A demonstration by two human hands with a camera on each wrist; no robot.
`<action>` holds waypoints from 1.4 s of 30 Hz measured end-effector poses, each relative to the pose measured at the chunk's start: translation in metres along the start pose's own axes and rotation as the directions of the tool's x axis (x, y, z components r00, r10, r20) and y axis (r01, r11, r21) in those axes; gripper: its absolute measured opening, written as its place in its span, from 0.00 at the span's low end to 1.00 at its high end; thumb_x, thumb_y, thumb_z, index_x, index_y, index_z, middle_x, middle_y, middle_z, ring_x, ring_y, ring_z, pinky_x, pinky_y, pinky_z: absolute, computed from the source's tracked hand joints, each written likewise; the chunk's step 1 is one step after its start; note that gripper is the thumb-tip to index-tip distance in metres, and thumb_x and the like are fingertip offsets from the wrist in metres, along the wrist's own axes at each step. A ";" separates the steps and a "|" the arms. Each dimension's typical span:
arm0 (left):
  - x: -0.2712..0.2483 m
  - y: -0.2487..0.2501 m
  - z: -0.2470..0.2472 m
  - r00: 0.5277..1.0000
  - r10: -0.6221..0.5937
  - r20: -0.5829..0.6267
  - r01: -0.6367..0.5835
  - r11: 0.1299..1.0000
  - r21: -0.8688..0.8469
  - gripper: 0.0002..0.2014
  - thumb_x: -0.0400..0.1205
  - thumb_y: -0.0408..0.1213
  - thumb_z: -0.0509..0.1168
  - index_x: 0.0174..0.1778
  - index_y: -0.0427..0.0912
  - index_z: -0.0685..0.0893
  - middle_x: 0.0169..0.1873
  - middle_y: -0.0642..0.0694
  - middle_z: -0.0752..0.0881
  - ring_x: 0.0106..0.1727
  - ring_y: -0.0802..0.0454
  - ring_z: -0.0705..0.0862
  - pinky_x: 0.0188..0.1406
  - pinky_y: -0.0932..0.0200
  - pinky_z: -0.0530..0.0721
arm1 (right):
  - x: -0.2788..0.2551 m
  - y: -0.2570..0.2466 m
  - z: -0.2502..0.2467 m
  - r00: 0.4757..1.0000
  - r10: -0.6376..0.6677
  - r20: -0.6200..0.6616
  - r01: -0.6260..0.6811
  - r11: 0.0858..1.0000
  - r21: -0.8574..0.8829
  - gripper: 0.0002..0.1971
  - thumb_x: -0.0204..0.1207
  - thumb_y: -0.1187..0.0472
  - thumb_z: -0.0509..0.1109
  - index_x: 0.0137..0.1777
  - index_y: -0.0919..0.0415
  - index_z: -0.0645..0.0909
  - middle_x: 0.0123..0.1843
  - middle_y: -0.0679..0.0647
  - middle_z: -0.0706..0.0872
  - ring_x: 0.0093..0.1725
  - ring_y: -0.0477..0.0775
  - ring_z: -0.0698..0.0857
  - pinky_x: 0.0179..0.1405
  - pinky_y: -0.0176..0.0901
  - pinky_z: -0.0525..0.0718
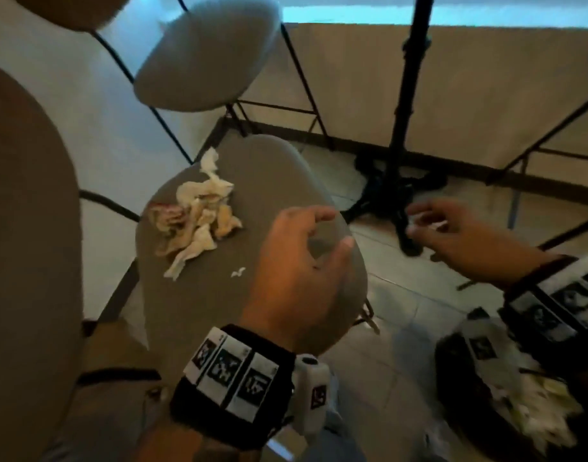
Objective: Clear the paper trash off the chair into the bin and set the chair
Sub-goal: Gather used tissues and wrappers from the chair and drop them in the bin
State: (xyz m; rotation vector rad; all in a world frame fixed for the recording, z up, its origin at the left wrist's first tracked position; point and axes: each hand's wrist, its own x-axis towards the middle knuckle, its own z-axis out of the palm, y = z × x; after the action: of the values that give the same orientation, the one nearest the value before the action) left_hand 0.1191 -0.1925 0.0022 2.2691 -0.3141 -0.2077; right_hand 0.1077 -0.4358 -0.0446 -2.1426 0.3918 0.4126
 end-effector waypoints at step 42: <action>0.044 -0.149 -0.085 0.826 -0.509 -0.243 0.558 0.799 0.222 0.19 0.78 0.47 0.77 0.63 0.47 0.85 0.63 0.39 0.79 0.61 0.37 0.82 0.54 0.52 0.75 | 0.104 -0.167 0.111 0.805 -0.294 0.515 0.550 0.696 -0.463 0.04 0.81 0.56 0.69 0.46 0.46 0.85 0.43 0.46 0.87 0.45 0.44 0.85 0.49 0.41 0.85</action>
State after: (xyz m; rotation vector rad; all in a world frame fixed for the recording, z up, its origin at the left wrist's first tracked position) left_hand 0.2055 -0.0495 -0.0573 2.5977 0.4368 -0.2681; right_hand 0.2547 -0.2648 -0.0293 -2.5636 -0.5715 0.7586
